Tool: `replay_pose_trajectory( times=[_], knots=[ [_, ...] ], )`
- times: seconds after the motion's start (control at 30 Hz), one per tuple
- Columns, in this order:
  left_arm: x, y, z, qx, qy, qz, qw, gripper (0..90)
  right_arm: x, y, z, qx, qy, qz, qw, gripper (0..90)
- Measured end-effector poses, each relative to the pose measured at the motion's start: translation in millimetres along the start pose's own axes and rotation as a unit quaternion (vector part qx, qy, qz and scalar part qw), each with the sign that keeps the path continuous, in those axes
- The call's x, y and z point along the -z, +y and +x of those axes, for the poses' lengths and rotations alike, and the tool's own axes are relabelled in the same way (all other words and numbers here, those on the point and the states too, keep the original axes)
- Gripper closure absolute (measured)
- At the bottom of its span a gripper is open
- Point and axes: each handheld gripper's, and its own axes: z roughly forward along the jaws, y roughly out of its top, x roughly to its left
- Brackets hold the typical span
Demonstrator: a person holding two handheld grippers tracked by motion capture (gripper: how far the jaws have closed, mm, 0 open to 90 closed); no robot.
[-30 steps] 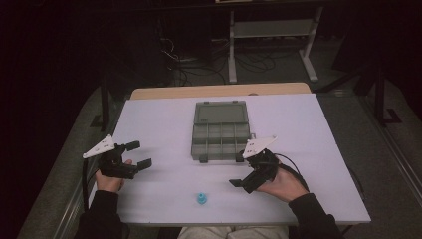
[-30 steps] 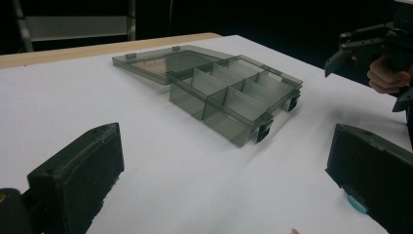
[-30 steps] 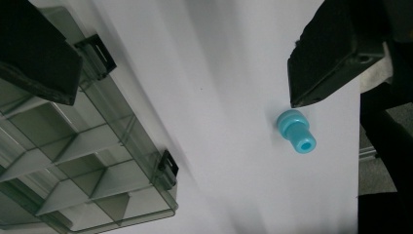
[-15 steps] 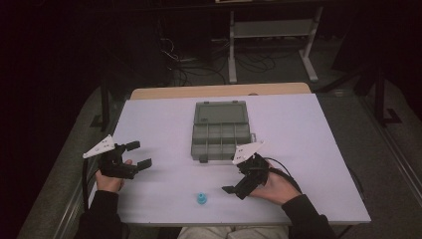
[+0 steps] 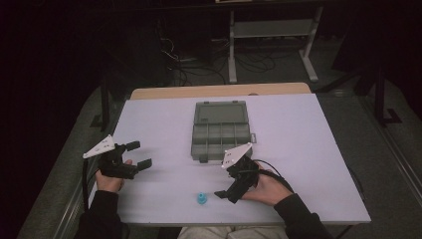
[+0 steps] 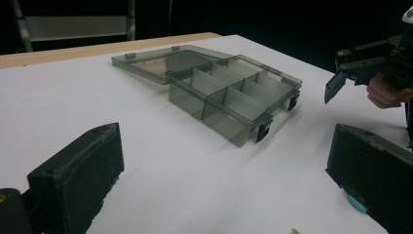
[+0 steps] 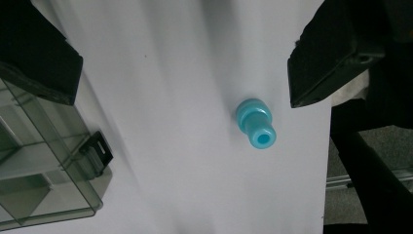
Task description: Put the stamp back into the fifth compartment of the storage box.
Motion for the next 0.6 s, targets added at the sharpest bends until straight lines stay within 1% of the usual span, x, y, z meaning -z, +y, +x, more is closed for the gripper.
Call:
replay_pose_trajectory(
  times=[0.23,0.6],
  knots=[
    [-0.2,-0.1,0.2,0.0,0.0,0.0,1.0,0.0,-7.1,5.4,2.2,0.004,0.009,0.004,0.9999,0.0],
    [-0.2,-0.1,0.1,-0.001,-0.001,0.0,1.0,0.0,-24.0,14.3,8.5,0.02,0.03,0.022,0.9991,0.0]
  ],
)
